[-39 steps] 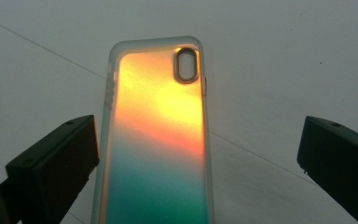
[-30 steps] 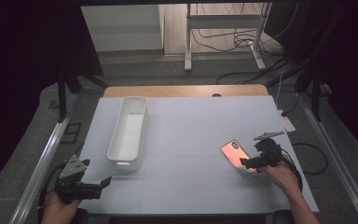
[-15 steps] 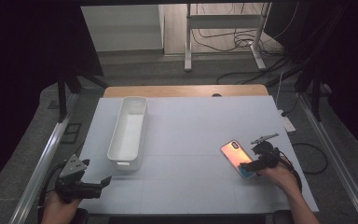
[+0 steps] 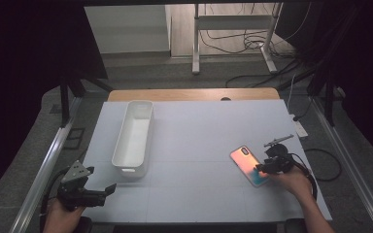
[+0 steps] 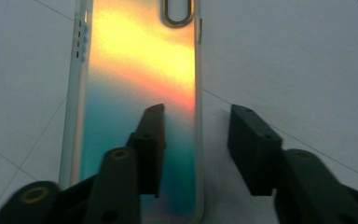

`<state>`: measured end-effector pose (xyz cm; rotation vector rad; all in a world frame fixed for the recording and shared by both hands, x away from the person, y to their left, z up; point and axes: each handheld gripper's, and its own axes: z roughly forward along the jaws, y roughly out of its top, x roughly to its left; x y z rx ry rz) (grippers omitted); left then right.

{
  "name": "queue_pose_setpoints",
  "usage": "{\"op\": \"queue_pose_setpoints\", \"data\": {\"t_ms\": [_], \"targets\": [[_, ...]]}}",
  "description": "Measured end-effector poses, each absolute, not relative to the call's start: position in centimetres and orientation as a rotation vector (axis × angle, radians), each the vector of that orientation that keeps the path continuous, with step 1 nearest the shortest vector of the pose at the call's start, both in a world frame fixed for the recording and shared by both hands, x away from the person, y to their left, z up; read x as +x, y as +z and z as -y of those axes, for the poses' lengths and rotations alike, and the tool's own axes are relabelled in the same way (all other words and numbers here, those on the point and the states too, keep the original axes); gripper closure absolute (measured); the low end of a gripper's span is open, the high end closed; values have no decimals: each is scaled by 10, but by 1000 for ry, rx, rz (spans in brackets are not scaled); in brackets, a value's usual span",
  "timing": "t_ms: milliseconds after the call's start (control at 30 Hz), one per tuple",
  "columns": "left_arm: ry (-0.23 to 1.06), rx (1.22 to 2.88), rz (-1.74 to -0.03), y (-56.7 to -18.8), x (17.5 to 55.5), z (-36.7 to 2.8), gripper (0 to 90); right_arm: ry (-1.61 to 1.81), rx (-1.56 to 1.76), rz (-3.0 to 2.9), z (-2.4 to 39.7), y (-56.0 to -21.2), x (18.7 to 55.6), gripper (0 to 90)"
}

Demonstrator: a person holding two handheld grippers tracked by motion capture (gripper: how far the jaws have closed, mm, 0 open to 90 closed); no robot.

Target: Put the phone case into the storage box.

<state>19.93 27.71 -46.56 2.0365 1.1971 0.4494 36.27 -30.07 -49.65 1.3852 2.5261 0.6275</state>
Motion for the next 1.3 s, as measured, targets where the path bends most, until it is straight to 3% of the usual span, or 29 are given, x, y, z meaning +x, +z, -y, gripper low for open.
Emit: {"op": "queue_pose_setpoints", "data": {"t_ms": [33, 200, 500, 1300], "targets": [[449, 2038, -1197, -466, 199, -277, 18, 628, 1385, -2526, 301, -497, 363, 605], [450, 2039, -1193, -466, 199, -277, 16, 656, 1456, -2545, 304, -495, 368, 854], [458, 2023, -1194, -465, 198, -278, 16, 589, 1447, -2531, 299, -493, 368, 879], [421, 2000, -1192, -465, 199, -282, 20, 808, 1346, -2452, 290, -470, 355, 882]]}}
